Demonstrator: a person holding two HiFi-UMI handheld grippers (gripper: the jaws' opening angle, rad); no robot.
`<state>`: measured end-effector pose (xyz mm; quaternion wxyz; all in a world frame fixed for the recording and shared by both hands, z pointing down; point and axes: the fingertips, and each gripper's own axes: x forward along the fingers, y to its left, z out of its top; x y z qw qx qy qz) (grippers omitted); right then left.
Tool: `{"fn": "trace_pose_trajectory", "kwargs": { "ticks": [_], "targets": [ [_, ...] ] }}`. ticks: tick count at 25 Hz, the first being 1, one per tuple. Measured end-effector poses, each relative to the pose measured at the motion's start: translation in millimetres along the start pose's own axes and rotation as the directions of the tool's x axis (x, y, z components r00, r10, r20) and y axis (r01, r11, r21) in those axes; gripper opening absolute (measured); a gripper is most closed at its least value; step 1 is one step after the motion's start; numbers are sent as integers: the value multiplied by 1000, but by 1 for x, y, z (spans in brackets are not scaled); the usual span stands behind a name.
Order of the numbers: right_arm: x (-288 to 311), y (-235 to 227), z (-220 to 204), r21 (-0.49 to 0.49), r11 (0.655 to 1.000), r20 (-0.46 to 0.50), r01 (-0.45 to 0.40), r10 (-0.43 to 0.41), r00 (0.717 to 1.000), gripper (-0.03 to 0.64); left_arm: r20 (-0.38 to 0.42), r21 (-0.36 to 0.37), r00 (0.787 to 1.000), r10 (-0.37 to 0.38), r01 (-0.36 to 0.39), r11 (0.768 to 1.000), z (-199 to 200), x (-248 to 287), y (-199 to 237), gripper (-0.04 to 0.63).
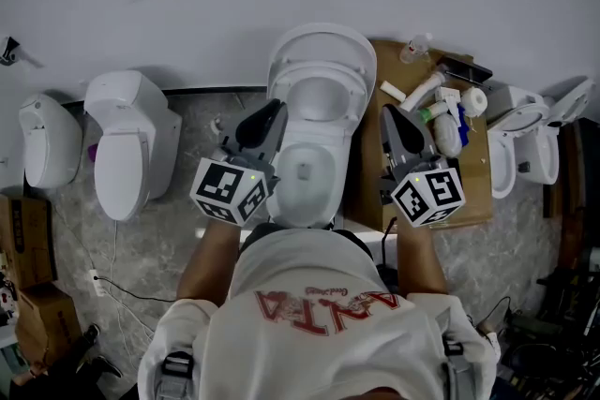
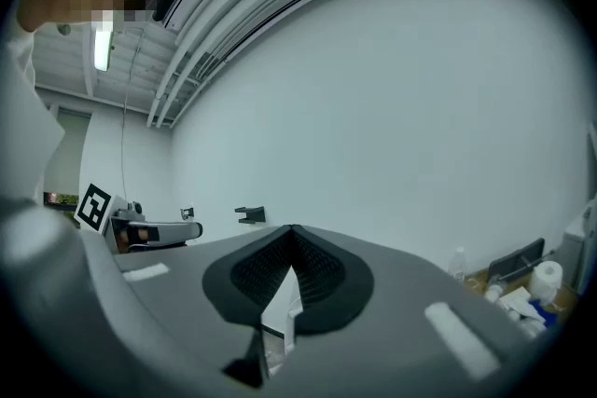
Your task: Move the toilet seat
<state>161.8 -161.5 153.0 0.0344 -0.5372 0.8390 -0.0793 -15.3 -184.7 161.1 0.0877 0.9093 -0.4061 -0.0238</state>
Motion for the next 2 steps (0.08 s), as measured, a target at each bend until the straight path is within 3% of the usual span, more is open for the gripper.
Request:
{"fn": "trace_pose_trajectory", "kwargs": {
  "ticks": [2],
  "targets": [
    [-1,2,1,-3,1000,1,-1,1,1000,2,0,-2,1000,-1,1,1000,0,-2,-1,38]
  ]
}}
